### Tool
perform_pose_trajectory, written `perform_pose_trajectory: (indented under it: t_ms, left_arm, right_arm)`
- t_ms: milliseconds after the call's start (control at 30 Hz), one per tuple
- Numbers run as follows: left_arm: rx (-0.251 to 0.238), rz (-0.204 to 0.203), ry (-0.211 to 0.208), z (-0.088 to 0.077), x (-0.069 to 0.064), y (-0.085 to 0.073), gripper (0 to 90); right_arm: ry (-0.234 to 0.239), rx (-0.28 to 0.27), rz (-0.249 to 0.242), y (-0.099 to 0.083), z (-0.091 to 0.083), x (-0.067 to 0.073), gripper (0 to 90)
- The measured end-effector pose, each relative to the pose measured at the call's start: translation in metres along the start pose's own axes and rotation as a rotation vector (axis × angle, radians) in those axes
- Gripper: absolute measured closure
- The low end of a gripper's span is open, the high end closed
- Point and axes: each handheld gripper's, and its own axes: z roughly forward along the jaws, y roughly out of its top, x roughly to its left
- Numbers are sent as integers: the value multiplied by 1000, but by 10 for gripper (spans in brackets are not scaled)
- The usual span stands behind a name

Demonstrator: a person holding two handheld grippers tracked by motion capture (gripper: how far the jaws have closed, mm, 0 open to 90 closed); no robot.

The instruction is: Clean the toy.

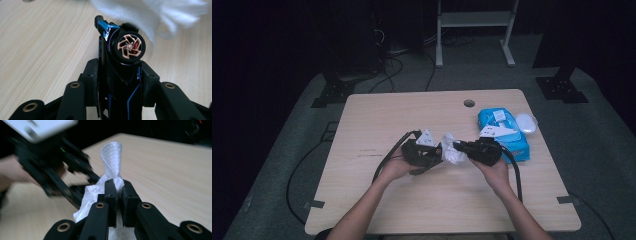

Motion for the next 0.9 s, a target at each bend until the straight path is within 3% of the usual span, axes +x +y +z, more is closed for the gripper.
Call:
perform_pose_trajectory:
  t_ms: [67,200,300,400,500,600,733,800,900]
  left_arm:
    - [-49,-21,-10,-2,-4,-1,580]
    - [-125,-35,-32,-11,-9,0,580]
    - [-117,-24,-20,-15,-10,-1,581]
    - [-144,-53,-37,-18,-7,-6,581]
    - [-131,-45,-22,-18,-8,-6,582]
    - [-133,-39,-39,-14,-10,-4,582]
    - [-157,-27,-42,-14,-16,2,582]
    - [-169,-32,-48,-18,-14,2,582]
    - [-168,-33,-33,-21,-13,1,583]
  right_arm:
    - [16,-10,-33,8,1,11,838]
    - [-7,0,-85,12,7,22,839]
    - [-17,-11,-67,8,7,17,838]
    - [-48,14,-65,3,5,11,838]
    - [-70,35,-39,-3,4,2,838]
    - [-45,-4,-39,2,1,7,838]
    - [-3,-39,-94,16,1,24,838]
    - [-16,-40,-115,17,0,27,838]
    - [-38,-28,-104,12,-2,20,838]
